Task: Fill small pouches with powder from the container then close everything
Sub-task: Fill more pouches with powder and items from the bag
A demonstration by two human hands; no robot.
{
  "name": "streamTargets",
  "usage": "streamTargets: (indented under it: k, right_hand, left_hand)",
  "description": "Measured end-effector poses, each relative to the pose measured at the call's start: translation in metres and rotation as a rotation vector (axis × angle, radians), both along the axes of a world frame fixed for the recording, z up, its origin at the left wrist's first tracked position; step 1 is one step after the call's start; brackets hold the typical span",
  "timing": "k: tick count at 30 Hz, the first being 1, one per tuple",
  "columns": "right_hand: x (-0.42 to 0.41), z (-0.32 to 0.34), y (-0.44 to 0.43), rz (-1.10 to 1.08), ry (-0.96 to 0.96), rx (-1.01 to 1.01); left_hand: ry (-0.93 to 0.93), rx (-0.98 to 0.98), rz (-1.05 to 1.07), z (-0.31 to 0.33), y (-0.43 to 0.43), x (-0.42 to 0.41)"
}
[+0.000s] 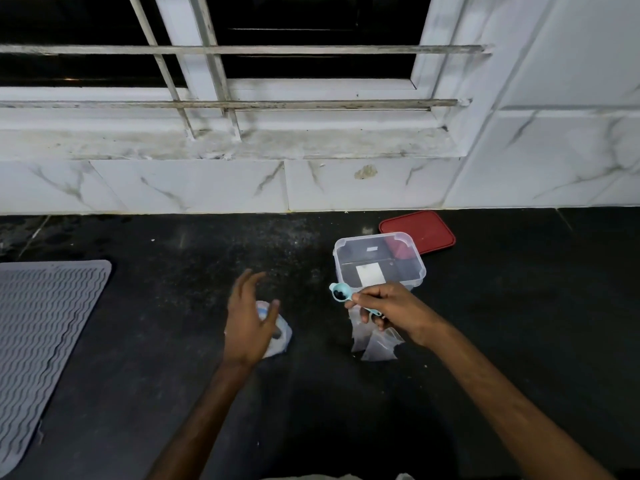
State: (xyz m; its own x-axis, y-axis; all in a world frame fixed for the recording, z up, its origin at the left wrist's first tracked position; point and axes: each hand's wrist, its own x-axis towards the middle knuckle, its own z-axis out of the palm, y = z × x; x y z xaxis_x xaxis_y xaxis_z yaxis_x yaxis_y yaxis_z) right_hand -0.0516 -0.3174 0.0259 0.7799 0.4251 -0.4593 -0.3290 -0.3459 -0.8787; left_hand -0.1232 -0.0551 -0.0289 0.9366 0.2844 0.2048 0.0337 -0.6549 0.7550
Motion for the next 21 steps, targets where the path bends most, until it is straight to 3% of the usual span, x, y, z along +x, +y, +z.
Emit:
streamTargets:
  k: [4,8,14,21]
  right_hand:
    - [-0.005,0.005,-0.043,-0.031,-0.044,-0.045]
    - [-0.01,0.002,-0.08,-0.046,-0.072,-0.136]
    - [-0.018,-0.018,-0.102,0.062,-0.11,-0.253]
    - [-0.022,-0.035,-0.096,0.213,-0.329,-0.516]
  left_hand:
    - [0.127,-0.007,-0.336,0.011,-0.082,-0.01]
    - [0.241,0.271,-0.512,-0.004,-0.132,-0.006]
    - [0.323,0.334,-0.432,-0.02,-0.154,-0.005]
    - [0.302,0.171,-0.36,-0.023,-0.16,-0.017]
